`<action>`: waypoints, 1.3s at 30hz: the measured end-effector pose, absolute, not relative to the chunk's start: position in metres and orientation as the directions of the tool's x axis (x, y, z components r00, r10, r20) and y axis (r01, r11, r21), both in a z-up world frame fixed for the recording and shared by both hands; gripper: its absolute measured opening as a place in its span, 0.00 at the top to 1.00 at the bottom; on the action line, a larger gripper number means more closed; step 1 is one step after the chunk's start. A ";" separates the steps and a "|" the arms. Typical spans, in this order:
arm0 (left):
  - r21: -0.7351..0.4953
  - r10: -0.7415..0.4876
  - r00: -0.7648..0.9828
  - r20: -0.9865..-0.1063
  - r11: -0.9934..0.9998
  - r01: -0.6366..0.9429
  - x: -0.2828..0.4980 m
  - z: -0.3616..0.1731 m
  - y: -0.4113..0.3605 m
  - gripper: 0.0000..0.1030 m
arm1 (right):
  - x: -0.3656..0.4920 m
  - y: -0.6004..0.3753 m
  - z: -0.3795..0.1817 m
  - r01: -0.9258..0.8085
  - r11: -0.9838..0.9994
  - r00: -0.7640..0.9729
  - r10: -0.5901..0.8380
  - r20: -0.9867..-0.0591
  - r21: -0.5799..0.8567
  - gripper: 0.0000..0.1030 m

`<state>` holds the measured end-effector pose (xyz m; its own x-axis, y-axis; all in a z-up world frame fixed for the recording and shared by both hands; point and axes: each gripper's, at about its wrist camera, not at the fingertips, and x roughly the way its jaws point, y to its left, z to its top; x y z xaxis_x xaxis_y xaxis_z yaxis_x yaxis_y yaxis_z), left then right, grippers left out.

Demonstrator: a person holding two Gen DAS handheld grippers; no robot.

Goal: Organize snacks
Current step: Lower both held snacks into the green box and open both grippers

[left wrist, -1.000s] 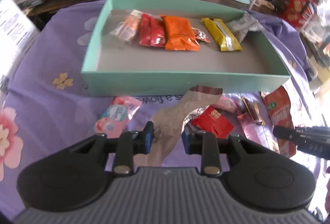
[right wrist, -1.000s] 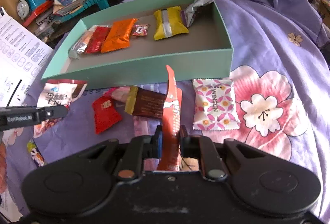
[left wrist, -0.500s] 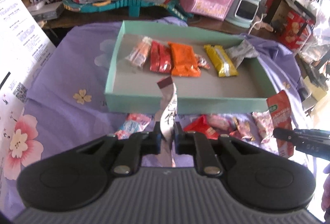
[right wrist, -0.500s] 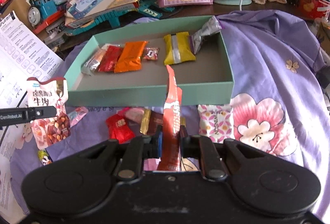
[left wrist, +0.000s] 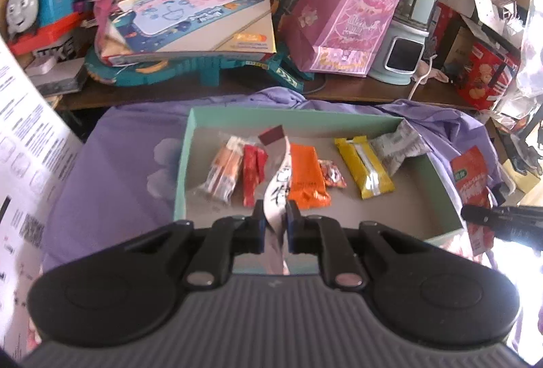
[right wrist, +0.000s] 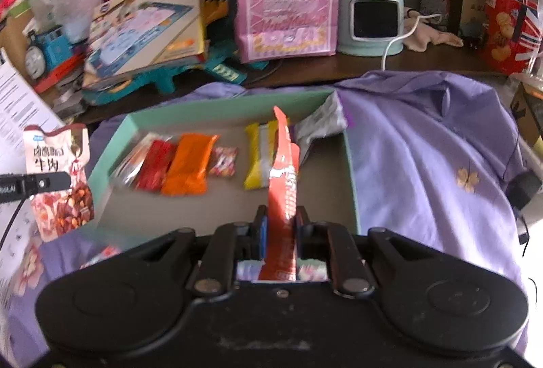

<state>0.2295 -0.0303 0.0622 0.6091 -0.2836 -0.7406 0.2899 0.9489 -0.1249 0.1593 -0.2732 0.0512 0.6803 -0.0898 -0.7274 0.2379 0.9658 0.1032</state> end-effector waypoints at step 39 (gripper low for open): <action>0.054 -0.118 0.696 -0.708 0.974 0.220 0.187 0.059 -0.035 0.00 | 0.137 -0.261 0.053 0.226 0.970 0.705 -0.099 -0.702 0.090 0.00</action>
